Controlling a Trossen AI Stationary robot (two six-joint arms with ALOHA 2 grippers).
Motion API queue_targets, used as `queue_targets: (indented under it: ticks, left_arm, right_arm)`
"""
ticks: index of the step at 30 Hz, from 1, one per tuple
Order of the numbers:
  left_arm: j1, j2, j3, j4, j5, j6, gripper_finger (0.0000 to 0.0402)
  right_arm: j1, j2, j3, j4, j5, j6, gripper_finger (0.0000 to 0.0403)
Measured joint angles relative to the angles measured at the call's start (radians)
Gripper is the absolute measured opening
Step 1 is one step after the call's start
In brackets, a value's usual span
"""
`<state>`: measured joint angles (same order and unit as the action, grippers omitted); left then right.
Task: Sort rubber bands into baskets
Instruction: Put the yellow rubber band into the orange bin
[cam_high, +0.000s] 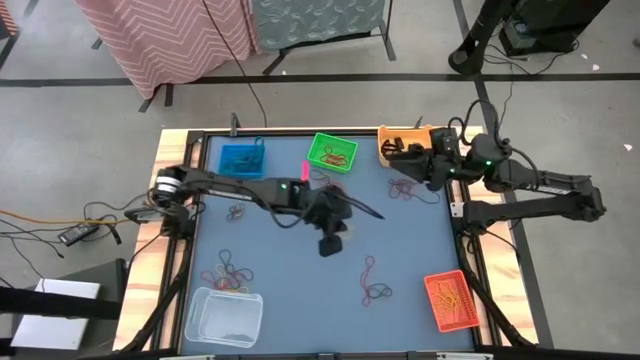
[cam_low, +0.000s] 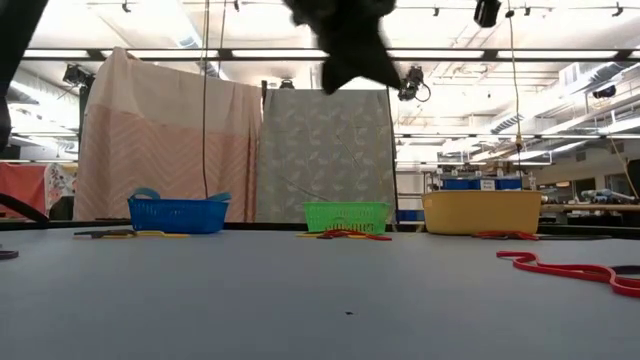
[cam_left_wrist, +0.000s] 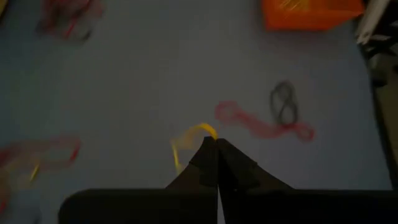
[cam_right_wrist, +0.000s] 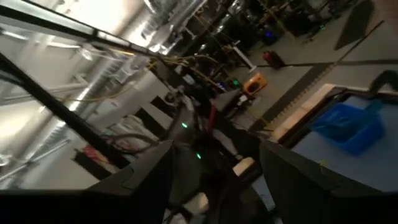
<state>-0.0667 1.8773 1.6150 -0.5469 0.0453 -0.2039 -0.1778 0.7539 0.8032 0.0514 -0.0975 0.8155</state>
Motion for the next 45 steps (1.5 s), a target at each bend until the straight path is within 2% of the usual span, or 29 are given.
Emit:
queue_targets:
  ticks: [4,14,20,28,32,36,39,42,45]
  left_arm:
    - [-0.031,0.085,0.06,0.12,0.0,0.05,0.0]
    - [-0.097,0.206,0.153,0.485,0.028,-0.01,0.0]
    - [-0.117,0.243,0.169,0.706,0.036,-0.009,0.0]
    - [-0.119,0.305,0.175,0.895,0.028,-0.016,0.0]
    - [-0.119,0.365,0.224,0.932,0.028,-0.044,0.0]
    - [-0.118,0.396,0.265,0.906,0.074,-0.04,0.0]
    - [-0.112,0.384,0.265,0.878,0.153,-0.039,0.0]
    - [-0.098,0.342,0.265,0.799,0.243,-0.035,0.0]
    - [-0.085,0.302,0.266,0.69,0.292,-0.006,0.0]
  right_arm:
    - [0.044,-0.012,0.0,0.004,0.034,-0.003,0.0247]
    - [0.059,-0.024,0.0,0.027,0.207,-0.005,0.0247]
    - [0.057,-0.024,0.0,0.023,0.241,-0.007,0.0247]
    - [0.057,-0.024,0.0,0.029,0.258,-0.006,0.0247]
    - [0.06,-0.021,0.0,0.016,0.251,0.036,0.0247]
    - [0.06,-0.031,0.0,-0.104,0.095,0.087,0.0246]
    - [0.068,-0.058,0.0,-0.236,-0.011,0.118,0.0238]
    - [0.093,-0.09,0.0,-0.366,-0.031,0.124,0.0215]
    - [0.118,-0.123,0.001,-0.538,-0.036,0.135,0.0172]
